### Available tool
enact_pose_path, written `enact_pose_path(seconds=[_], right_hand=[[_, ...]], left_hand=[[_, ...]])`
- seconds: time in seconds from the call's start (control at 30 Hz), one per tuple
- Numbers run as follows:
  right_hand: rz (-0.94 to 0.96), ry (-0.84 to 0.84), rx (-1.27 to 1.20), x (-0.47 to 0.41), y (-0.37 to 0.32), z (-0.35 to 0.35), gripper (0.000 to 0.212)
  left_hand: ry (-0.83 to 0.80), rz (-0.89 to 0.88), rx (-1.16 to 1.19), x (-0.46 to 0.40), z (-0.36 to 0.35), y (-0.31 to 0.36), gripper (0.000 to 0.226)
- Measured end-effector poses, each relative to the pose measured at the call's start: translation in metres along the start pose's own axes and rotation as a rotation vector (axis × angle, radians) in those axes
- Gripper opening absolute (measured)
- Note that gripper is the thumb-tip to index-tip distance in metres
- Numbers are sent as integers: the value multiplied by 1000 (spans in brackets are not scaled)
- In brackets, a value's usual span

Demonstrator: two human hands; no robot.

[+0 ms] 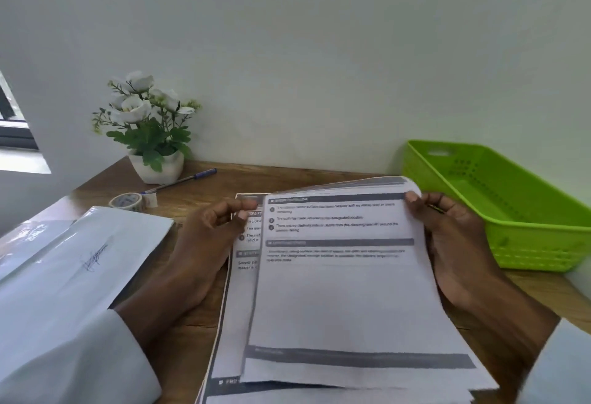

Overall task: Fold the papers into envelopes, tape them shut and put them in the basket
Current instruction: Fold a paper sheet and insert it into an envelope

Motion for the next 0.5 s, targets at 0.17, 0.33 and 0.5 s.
enact_pose_path(seconds=[0.17, 0.33, 0.5], right_hand=[[37, -52, -82, 3, -6, -5, 5], [73, -64, -174, 1, -11, -9, 26], [47, -61, -186, 1, -11, -12, 19]], left_hand=[[-51, -111, -222, 0, -6, 1, 29], [41, -303, -313, 1, -3, 4, 26], [-242, -259, 130, 14, -13, 19, 29]])
Point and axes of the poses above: each hand's wrist, its own x-axis away from the middle knuckle, its own z-axis out of the back of the hand, y = z × x, the point moved 2 cm from there along -x, towards the middle knuckle, and after that the axes turned 1 degree about z, right-handed, at the moved point
